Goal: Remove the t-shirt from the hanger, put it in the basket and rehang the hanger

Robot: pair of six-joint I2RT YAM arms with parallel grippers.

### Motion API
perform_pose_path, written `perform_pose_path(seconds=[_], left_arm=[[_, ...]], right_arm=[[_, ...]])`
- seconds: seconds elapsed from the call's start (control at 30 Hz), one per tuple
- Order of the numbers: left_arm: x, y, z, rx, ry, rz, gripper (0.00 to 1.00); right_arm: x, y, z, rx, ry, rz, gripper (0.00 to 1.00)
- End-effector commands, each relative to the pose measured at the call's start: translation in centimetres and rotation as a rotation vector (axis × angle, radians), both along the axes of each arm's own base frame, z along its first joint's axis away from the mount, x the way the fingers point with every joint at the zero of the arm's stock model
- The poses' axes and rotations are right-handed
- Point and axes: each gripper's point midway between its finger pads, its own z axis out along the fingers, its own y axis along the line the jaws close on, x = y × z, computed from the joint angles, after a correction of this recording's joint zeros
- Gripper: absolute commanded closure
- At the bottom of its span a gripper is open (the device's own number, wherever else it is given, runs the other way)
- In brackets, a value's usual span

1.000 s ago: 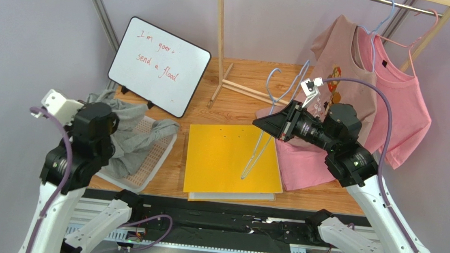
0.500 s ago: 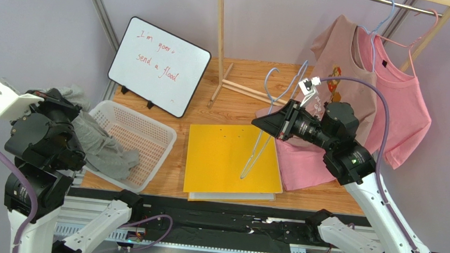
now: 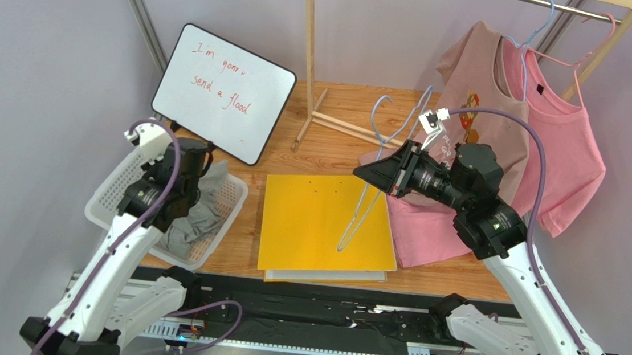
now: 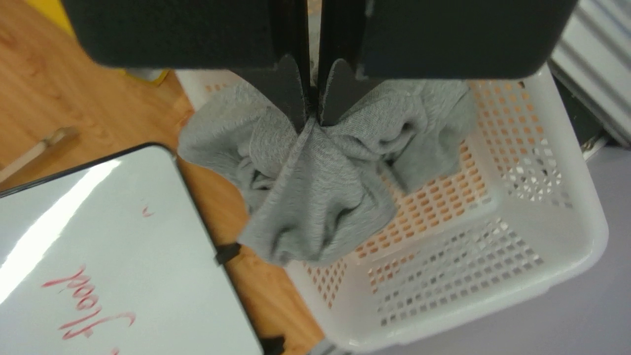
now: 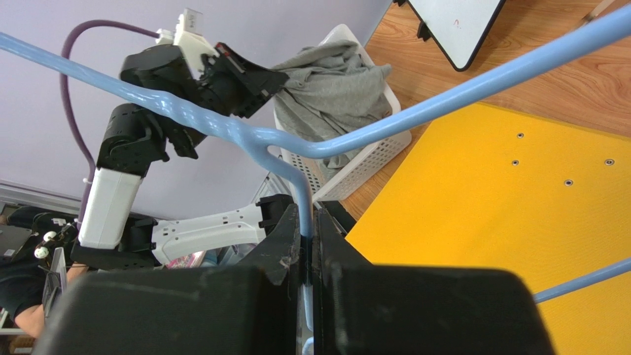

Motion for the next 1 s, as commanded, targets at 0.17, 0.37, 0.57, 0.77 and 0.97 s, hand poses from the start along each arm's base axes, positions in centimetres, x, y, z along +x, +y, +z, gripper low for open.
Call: perform_pose_path(seconds=[0.17,0.37,0.57,0.77,0.97], left_arm=[[-8.7,4.8,0.3,-0.1,-0.013,0.363,0.78],[-8.7,3.9,2.6,-0.176,-0.232,0.172,0.3],[-4.2,-11.4,10.7,-0.18,-0.429,-0.834,0.32],[-6.7,-23.6,12.3,-0.374,-0.43,-1.506,0.39],[-8.7,-30.3,11.8,-0.327,-0.463,-1.672,0.36]], right_arm=[[0.1,0.0,1.9,0.037,-0.06,-0.011,1.0],[0.9,0.8,1.8,0.059,-0.042,0.002,1.0],[2.0,1.1,1.6,0.06,-0.029,-0.019,1.0],[3.1,1.2,1.7,0.051,-0.031,-0.057,1.0],[4.5,1.0,1.4,0.049,-0.024,-0.113,1.0]])
